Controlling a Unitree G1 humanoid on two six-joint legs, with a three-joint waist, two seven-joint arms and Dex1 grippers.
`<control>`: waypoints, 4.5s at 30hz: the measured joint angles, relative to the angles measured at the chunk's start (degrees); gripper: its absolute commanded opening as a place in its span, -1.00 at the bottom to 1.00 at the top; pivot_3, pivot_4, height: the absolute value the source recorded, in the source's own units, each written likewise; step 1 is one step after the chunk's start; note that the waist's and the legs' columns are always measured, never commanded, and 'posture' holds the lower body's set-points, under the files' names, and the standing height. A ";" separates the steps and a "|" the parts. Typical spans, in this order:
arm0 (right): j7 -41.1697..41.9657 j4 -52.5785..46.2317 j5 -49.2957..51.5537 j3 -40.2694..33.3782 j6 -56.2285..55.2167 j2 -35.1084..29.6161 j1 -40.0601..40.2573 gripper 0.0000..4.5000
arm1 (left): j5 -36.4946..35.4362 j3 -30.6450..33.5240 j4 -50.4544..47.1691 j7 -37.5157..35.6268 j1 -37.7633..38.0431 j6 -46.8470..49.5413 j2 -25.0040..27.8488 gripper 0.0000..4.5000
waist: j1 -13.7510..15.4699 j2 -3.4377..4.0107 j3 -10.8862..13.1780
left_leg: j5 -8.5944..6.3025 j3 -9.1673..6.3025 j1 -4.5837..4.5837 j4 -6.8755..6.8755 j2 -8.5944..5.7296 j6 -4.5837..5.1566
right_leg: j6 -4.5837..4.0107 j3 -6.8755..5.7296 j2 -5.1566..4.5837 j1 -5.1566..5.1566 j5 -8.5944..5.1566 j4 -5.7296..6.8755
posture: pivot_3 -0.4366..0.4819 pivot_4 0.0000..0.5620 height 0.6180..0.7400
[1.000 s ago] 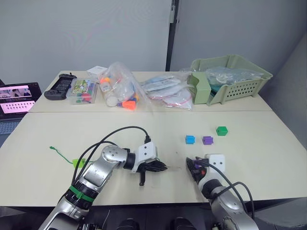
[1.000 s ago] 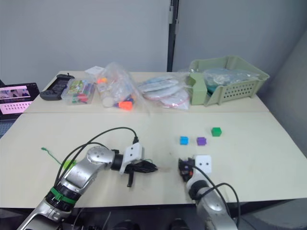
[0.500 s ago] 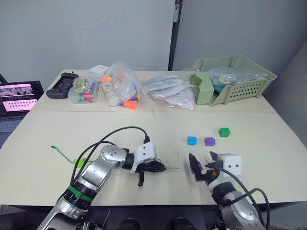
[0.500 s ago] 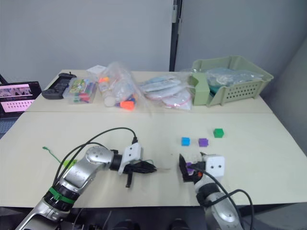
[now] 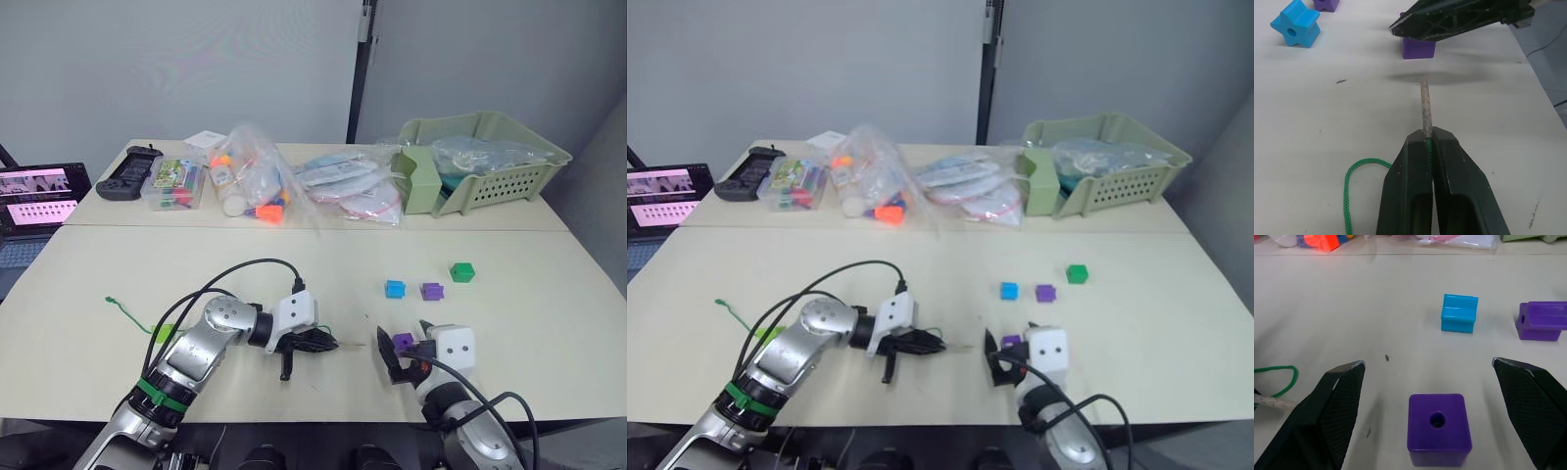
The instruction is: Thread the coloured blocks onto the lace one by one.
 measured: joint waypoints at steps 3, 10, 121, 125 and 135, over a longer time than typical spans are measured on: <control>-0.90 1.96 -2.31 0.96 -0.08 -0.31 0.28 0.95 | 0.00 0.00 0.00 0.01 0.00 0.00 0.03 -1.00 | 0.18 0.00 0.00 | -0.02 -0.04 -0.03 0.00 -0.02 -0.01 | 0.00 -0.02 0.00 -0.01 -0.01 -0.03 | -0.05 -0.47 1.00; -1.69 3.21 -2.98 1.12 -0.94 0.82 0.61 -0.04 | 0.00 0.00 0.00 0.00 -0.01 -0.01 0.04 -1.00 | 0.61 0.00 0.00 | -0.02 -0.25 -0.02 0.01 -0.01 -0.01 | -0.09 -0.20 0.02 0.02 -0.05 0.04 | -0.05 -0.47 1.00; 13.26 5.21 -0.44 -12.61 -7.71 -13.12 3.34 -0.49 | -0.67 -0.09 -1.77 0.08 -0.42 2.39 0.56 -1.00 | -0.50 0.11 -0.16 | 0.46 -1.02 0.71 -0.47 0.12 -0.42 | -0.64 -1.00 0.10 1.01 -0.62 0.04 | -0.05 -0.47 1.00; 12.76 4.89 -19.44 -7.03 -10.55 -26.15 1.69 -0.49 | -0.68 -0.22 -1.77 -0.02 -0.70 2.56 0.48 -1.00 | -0.67 0.10 -0.16 | 0.47 -0.88 0.74 -0.32 -0.11 -0.43 | -0.55 -0.96 0.08 1.07 -0.62 0.06 | -0.05 -0.47 1.00; 17.51 9.23 -39.08 -2.44 -11.20 -38.52 -4.94 -0.49 | -0.69 -0.23 -1.78 0.10 -0.73 3.74 0.34 -1.00 | -0.58 0.09 -0.16 | 0.47 -0.78 0.72 -0.27 -0.12 -0.43 | -0.55 -0.98 0.09 1.10 -0.62 0.10 | -0.05 -0.47 1.00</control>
